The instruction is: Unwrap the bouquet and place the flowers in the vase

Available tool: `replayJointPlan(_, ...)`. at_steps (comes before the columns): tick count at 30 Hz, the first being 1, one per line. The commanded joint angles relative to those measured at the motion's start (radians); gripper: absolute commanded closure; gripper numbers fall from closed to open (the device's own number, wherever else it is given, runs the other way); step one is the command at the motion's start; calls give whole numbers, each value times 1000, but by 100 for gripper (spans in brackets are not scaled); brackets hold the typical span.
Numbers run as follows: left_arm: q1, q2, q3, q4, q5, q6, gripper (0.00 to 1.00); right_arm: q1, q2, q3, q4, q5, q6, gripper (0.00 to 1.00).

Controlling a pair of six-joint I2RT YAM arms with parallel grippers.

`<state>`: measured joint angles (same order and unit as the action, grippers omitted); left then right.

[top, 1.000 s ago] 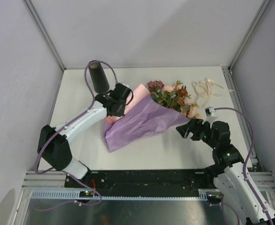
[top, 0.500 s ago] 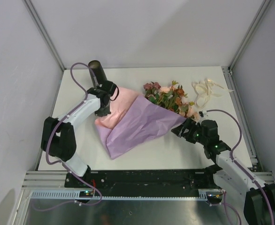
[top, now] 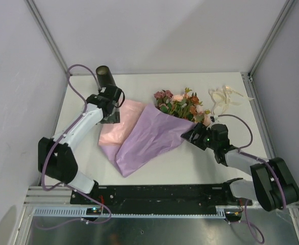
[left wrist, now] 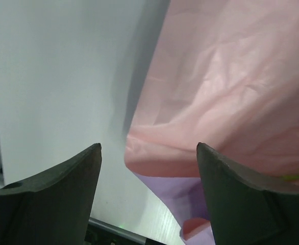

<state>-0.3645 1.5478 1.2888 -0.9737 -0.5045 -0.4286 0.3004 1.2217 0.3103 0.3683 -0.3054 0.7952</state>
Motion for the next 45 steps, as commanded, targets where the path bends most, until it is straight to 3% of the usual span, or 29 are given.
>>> replayJointPlan(1, -8, -87, 45, 51, 170, 56, 20, 13, 84, 76, 200, -41, 33, 17)
replayJointPlan(10, -7, -124, 3, 164, 465, 84, 17, 46, 330, 207, 339, -58, 88, 23)
replayJointPlan(20, -6, -30, 7, 178, 463, 123, 14, 57, 561, 389, 403, -62, 137, 26)
replayJointPlan(25, -5, 9, 1, 178, 434, 135, 14, 36, 566, 414, 350, -90, 107, 26)
replayJointPlan(32, 8, 118, 6, 171, 388, 172, 14, 7, 293, 362, 125, -105, -7, 23)
replayJointPlan(39, 31, 175, 18, 169, 568, 191, 12, 30, -84, 349, -129, -60, -110, 20)
replayJointPlan(45, 81, 193, 20, 181, 717, 212, 12, 67, -290, 343, -260, -30, -145, 19)
